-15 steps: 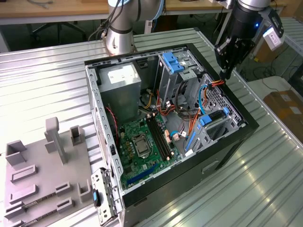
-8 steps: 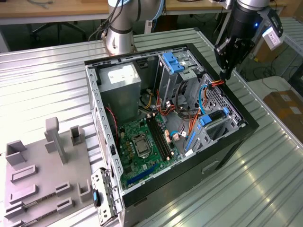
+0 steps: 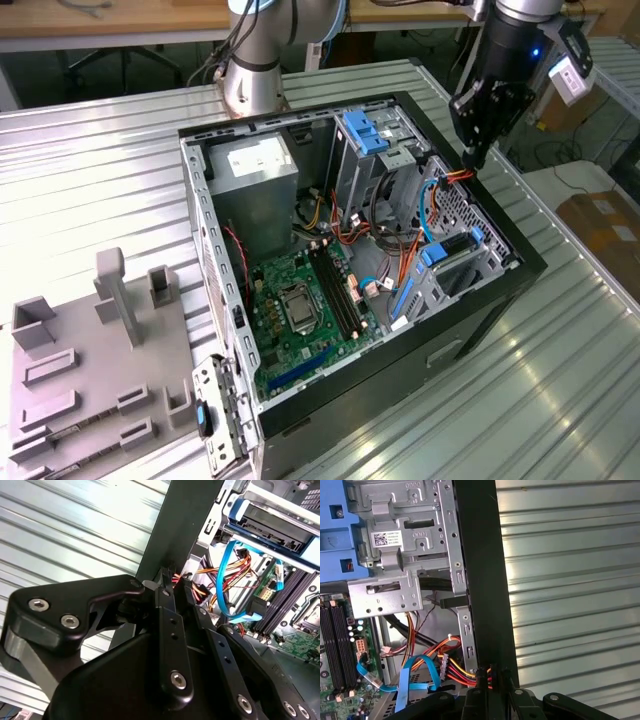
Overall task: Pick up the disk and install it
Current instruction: 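Insert the disk into the insertion slot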
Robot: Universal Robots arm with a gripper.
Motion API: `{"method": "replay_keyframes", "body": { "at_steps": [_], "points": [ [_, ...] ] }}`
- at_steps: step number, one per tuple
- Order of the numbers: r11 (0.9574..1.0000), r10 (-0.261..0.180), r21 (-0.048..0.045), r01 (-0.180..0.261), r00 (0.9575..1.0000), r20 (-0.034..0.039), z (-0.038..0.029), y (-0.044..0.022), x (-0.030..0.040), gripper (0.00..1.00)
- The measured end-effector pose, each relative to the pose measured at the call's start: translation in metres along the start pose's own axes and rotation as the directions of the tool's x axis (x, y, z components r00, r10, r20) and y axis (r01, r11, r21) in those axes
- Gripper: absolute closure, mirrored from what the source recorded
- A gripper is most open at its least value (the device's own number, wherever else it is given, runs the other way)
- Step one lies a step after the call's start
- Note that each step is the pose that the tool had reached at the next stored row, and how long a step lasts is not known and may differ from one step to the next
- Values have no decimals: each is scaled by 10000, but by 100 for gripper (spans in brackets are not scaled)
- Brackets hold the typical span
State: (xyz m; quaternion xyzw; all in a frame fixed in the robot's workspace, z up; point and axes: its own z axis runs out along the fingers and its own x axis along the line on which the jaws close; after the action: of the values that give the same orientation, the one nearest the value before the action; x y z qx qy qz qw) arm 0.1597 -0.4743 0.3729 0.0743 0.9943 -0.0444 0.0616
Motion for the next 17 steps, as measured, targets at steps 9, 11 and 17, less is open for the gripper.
{"method": "replay_keyframes", "body": {
  "at_steps": [9, 11, 17],
  "points": [
    [10000, -50, -6, 50, 10000, 4, 12, 3, -14, 76],
    [10000, -54, -11, 54, 10000, 4, 13, -2, -15, 76],
    [10000, -51, -46, 51, 10000, -2, 40, 0, -12, 76]
  ]
}}
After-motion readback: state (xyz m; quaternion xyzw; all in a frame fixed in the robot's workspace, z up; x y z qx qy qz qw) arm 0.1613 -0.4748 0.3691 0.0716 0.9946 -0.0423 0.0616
